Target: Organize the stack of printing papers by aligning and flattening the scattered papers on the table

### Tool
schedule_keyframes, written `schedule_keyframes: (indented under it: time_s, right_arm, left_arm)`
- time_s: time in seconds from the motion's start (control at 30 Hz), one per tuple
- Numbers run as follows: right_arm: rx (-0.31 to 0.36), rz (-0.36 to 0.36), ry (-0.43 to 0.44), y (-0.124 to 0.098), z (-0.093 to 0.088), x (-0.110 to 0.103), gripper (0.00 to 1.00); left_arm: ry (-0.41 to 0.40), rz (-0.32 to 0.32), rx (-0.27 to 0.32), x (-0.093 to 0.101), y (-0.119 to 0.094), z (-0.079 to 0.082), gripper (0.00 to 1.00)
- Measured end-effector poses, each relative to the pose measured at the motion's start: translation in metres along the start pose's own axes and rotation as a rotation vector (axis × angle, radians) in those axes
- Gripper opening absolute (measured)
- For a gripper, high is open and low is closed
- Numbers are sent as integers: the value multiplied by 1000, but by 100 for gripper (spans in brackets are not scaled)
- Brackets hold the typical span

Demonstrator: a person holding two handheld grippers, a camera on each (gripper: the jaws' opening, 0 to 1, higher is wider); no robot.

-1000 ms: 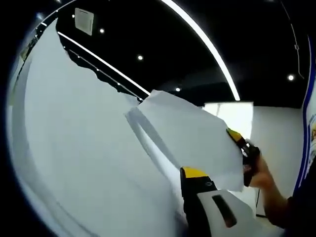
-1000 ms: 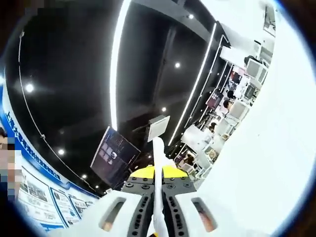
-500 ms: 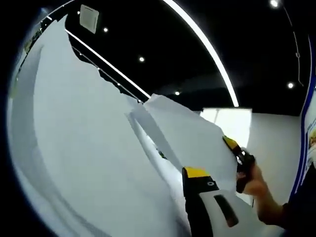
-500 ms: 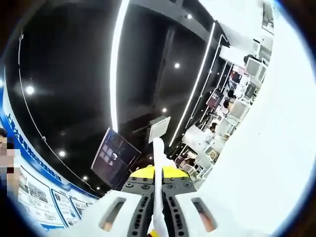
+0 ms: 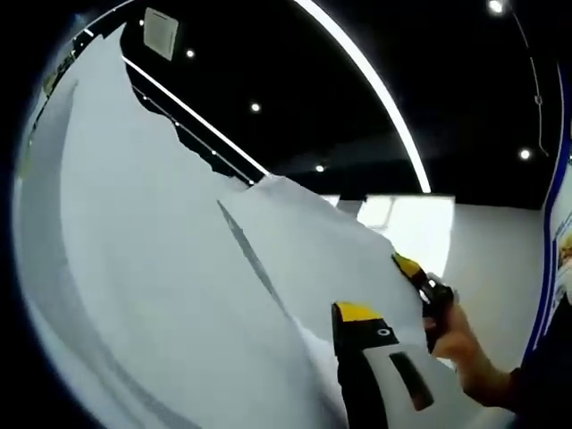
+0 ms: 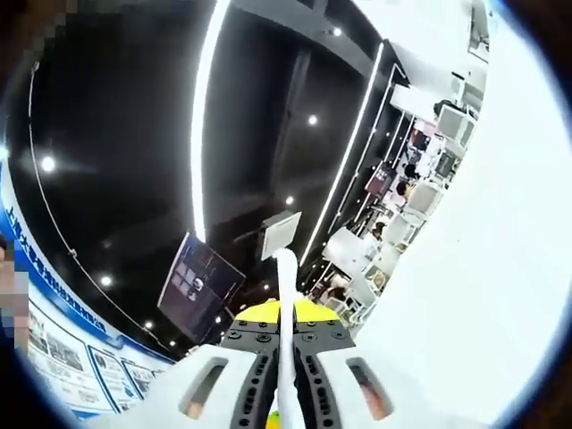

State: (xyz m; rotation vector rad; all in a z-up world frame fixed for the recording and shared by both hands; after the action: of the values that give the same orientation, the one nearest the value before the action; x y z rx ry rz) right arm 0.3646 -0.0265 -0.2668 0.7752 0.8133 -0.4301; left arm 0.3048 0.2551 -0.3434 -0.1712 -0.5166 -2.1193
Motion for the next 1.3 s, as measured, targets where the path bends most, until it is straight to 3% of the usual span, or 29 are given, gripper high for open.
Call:
schedule_keyframes:
  time_s: [0.33,0.77,1.3]
  right_arm:
    - [-12,-17,0,3,-7,-1,0]
    - [-38,-63,-118,4,-36,-7,0]
    - [-46,-84,-221,1,-48,-10,0]
  left_arm:
    - [0,0,1,-1,-1,1,26]
    - [1,0,3,0,-1,2,26]
    - [3,-1,4,-1,0,2,26]
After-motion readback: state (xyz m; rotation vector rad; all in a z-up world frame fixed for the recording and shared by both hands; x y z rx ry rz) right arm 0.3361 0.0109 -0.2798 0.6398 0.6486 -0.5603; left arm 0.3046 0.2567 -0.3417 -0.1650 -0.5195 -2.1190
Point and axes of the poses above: the point that each gripper's makers call its tool centre point, and the gripper's own axes: y roughly forward along the fingers, x roughly to its right, z roughly out of its top, the point moved 9 cm from there along -y, roughly backward along the fingers, and after that the axes turned 9 degrees about y, right-handed, at the moved point
